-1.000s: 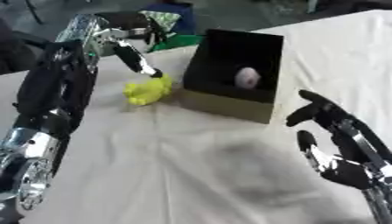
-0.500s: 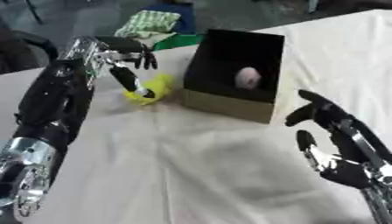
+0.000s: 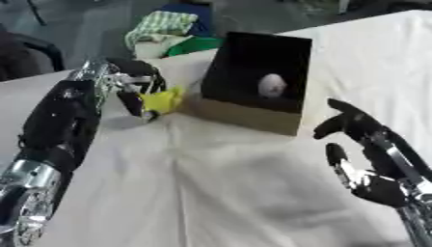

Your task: Pick up objects on the table and place them in the box.

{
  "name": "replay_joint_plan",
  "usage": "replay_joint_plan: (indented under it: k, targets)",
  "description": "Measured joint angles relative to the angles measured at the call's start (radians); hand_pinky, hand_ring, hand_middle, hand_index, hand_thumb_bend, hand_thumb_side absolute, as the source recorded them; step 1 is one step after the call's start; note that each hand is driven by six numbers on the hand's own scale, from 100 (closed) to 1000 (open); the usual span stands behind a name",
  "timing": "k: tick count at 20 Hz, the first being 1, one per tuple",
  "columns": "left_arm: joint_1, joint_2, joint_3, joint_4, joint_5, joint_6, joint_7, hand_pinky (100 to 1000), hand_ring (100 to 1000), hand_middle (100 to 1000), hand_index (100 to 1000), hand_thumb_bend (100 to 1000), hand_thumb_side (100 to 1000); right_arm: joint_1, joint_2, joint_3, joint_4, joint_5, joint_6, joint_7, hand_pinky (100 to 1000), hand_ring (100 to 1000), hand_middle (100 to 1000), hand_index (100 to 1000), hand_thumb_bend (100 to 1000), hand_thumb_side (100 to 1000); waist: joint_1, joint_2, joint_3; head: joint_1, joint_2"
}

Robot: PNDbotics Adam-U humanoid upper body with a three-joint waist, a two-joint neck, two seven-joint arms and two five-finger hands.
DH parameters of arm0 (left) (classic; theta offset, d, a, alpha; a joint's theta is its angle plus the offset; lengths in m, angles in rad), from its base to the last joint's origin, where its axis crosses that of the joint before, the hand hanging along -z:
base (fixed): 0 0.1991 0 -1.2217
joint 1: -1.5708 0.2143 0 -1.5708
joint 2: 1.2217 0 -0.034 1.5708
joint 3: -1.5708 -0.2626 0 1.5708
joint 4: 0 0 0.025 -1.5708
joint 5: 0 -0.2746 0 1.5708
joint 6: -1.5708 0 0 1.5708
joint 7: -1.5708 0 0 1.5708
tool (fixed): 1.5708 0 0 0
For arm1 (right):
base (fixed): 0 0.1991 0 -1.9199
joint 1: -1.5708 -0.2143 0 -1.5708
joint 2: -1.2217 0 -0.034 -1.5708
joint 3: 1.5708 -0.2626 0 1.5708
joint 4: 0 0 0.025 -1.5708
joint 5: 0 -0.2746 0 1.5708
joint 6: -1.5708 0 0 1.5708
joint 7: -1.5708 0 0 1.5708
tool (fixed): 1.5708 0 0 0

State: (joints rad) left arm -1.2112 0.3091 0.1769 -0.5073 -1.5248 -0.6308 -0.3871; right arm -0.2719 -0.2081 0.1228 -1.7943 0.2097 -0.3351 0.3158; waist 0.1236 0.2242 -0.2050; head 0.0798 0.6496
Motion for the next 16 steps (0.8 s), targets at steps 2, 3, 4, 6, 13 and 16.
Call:
replay_joint_plan:
  k: [2,3,4,6,13,16]
  targets:
    - [0.0,0.0,0.004,-0.016,0.028,-0.014,0.016,652,475,467,669,123,220,0.0,0.0,0.0,0.0,0.0,0.0,0.0,828,667,647,1000,100,480,0.0,0.001,0.0,0.0,0.0]
    - [0.0,0.0,0.007,-0.029,0.048,-0.021,0.022,651,476,463,664,111,216,0.0,0.0,0.0,0.0,0.0,0.0,0.0,828,667,647,1000,100,479,0.0,0.001,0.0,0.0,0.0]
    - [-0.001,0.0,0.011,-0.044,0.068,-0.028,0.025,651,476,463,663,103,213,0.0,0.0,0.0,0.0,0.0,0.0,0.0,828,667,647,1000,100,480,0.0,0.001,0.0,0.0,0.0]
    - [-0.007,0.0,0.016,-0.086,0.114,-0.044,0.026,652,475,459,661,100,204,0.0,0.0,0.0,0.0,0.0,0.0,0.0,828,667,647,1000,100,480,0.0,0.001,0.0,0.0,0.0]
    - [-0.055,-0.022,0.023,-0.271,0.302,-0.073,-0.002,657,474,449,653,100,183,0.0,0.0,0.0,0.0,0.0,0.0,0.001,828,667,647,1000,100,477,-0.004,0.001,-0.002,0.0,0.0]
    - [-0.067,-0.068,0.022,-0.343,0.378,-0.068,-0.013,659,475,444,649,100,186,0.0,0.0,0.001,0.0,0.0,-0.002,0.002,828,667,647,1000,100,476,-0.006,0.001,-0.006,0.002,0.0]
